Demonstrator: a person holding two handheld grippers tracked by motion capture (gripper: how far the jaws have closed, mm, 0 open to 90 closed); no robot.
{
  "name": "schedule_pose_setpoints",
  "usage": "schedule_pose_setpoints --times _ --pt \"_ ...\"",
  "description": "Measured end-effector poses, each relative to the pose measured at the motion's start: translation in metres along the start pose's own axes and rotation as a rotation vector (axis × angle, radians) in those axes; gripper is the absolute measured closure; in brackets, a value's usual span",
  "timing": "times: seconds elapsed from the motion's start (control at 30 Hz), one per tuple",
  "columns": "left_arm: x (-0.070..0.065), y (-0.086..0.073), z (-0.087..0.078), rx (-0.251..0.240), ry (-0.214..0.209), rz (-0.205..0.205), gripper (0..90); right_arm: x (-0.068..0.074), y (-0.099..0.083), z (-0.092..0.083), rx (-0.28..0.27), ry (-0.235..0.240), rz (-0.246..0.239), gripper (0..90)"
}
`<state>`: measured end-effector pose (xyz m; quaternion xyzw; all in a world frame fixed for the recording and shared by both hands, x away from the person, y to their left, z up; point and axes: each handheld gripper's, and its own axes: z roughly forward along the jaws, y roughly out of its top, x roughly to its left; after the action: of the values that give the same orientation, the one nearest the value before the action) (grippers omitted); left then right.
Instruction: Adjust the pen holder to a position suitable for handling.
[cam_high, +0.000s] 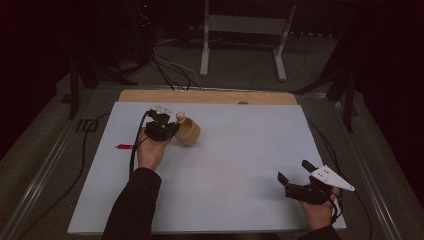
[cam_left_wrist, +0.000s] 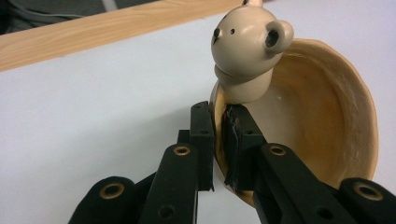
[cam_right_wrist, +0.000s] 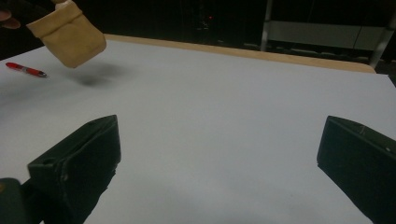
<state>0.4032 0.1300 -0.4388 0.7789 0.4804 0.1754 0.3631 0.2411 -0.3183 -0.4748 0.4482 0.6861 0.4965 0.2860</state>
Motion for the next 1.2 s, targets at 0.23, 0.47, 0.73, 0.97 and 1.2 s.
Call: schedule_pose_setpoints --times 0.23,0.47,0.73,0.97,1.2 --pt "-0.027 -0.004 0.003 0.040 -0.054 0.077 83.2 0.001 0.000 0.001 0.002 0.001 0.001 0.2" --pt "-0.051 -0.010 0.012 0.088 -0.094 0.130 83.2 0.001 0.000 0.003 0.005 0.005 -0.004 0.2" --pt "-0.068 -0.013 0.024 0.150 -0.123 0.181 83.1 0.001 0.001 0.003 0.006 0.009 -0.002 0.2" --pt "-0.070 -0.013 0.036 0.149 -0.165 0.145 74.1 0.001 0.000 0.004 0.007 0.007 -0.002 0.2" --pt "-0.072 -0.018 0.039 0.105 -0.194 0.128 35.9 0.000 0.001 0.004 0.005 0.004 0.000 0.2"
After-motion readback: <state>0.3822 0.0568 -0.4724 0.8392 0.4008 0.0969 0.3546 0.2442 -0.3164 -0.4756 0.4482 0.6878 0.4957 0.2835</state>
